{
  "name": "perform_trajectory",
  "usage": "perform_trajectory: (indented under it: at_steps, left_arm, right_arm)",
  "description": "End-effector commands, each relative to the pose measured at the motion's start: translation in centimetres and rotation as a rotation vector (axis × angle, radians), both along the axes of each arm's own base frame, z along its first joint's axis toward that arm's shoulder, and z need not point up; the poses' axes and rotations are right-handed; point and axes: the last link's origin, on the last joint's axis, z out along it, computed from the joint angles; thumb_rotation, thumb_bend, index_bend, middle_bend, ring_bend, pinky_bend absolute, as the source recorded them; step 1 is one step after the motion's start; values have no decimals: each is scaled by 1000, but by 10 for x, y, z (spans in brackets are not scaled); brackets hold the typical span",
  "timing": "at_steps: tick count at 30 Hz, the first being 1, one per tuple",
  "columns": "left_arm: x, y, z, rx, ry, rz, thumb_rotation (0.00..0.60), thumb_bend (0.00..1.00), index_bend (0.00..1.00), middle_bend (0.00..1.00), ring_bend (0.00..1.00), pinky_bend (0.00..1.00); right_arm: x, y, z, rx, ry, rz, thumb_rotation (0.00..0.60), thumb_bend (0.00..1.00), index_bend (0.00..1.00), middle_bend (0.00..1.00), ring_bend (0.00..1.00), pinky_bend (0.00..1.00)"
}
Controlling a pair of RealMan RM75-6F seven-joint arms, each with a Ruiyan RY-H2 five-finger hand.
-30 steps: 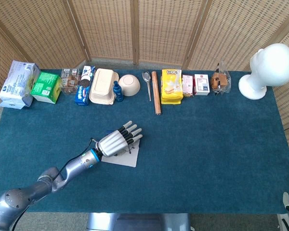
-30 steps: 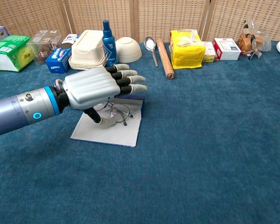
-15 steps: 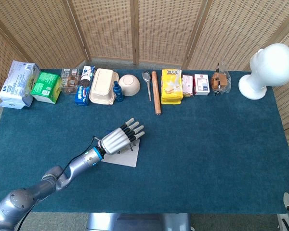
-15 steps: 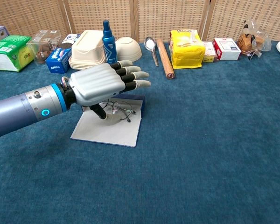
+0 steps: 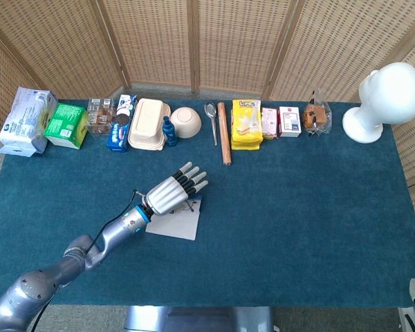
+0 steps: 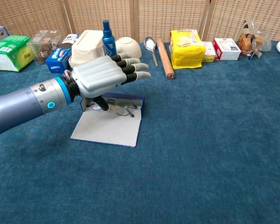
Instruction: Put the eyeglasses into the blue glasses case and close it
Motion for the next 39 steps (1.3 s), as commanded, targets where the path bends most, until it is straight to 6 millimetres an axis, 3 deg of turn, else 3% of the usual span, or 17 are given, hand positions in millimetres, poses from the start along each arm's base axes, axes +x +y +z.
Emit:
perform_trajectory:
  at_steps: [1, 5, 11, 20, 29, 34, 39]
  left_arm:
    - [1, 1, 6, -7, -40, 10, 456, 229, 0, 0, 0, 0]
    - [2, 0, 15, -54, -127, 74, 473, 229, 0, 0, 0, 0]
    - [6, 0, 46, -140, -243, 215, 467, 228, 7, 0, 0, 0]
    - [5, 3, 69, -305, -227, 492, 463, 225, 40, 10, 0, 0]
    - [2, 7, 64, -386, -193, 623, 465, 226, 82, 70, 3, 12]
    - [1, 3, 58, -414, -205, 642, 459, 226, 116, 115, 45, 141]
    - [0, -4, 54, -448, -206, 654, 456, 226, 133, 135, 78, 196]
  right_arm:
    - [1, -1, -1, 4, 0, 3, 600, 328, 0, 184, 0, 85]
    - [2, -4, -2, 9, 0, 10, 600, 328, 0, 183, 0, 85]
    - [4, -8, -7, 32, 0, 13, 600, 329, 0, 184, 0, 85]
    - [3, -11, -11, 43, -5, 10, 600, 329, 0, 184, 0, 85]
    - [1, -13, -14, 49, -12, 6, 600, 330, 0, 184, 0, 85]
    - [1, -15, -15, 55, -12, 8, 600, 329, 0, 184, 0, 85]
    - [2, -19, -16, 62, -11, 15, 600, 330, 0, 184, 0, 85]
